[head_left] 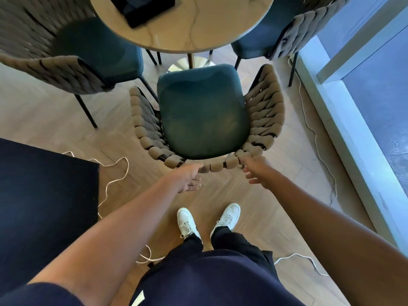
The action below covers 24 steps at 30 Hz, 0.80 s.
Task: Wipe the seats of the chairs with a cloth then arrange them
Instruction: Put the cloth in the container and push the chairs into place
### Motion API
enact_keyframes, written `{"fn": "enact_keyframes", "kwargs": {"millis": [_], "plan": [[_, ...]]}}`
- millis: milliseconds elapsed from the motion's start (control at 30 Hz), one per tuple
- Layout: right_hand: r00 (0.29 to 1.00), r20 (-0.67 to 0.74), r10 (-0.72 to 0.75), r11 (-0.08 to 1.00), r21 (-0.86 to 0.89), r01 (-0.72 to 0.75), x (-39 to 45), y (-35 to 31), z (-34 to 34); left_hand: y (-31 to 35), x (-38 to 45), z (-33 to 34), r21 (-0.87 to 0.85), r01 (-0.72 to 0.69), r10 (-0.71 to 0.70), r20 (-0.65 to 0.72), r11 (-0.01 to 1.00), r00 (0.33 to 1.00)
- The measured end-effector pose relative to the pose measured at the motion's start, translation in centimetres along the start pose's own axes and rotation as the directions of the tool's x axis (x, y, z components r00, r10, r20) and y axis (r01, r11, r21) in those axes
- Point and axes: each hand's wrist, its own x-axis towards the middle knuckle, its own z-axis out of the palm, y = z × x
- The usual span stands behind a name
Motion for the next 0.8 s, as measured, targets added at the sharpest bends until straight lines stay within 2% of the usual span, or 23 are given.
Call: {"fn": "enact_keyframes", "kwargs": {"millis": [67, 133, 233, 333, 600, 800], "plan": [[0.992, -0.035, -0.12, 0.991, -0.067, 0.118, -1.9, -0.1, -1.3, 1.6, -1.8, 0.3, 0.13, -0.072, 0.07, 0.017, 0.989, 0.997], [0.979, -0.05, -0.197, 0.979, -0.066, 0.193, -3.6, -0.5, -2.6, 3.4, -3.2, 0.7, 0.219, -0.204, 0.204, 0.025, 0.954, 0.979], [0.959, -0.08, -0.271, 0.961, -0.078, 0.265, -5.7, -1.1, -4.7, 6.2, -4.6, 1.8, 0.307, -0.418, 0.411, 0.09, 0.855, 0.907], [0.944, -0.094, -0.315, 0.948, -0.075, 0.309, -6.2, -1.5, -7.1, 8.7, -5.8, 3.1, 0.41, -0.528, 0.545, 0.086, 0.744, 0.834], [0.934, -0.11, -0.34, 0.94, -0.075, 0.333, 0.0, -1.3, -16.8, 16.1, -5.5, 11.7, 0.514, -0.66, 0.639, 0.252, 0.548, 0.727], [0.935, -0.087, -0.343, 0.939, -0.043, 0.34, 6.5, -0.8, -28.8, 23.0, -4.8, 20.8, 0.582, -0.618, 0.626, 0.224, 0.528, 0.747]]}}
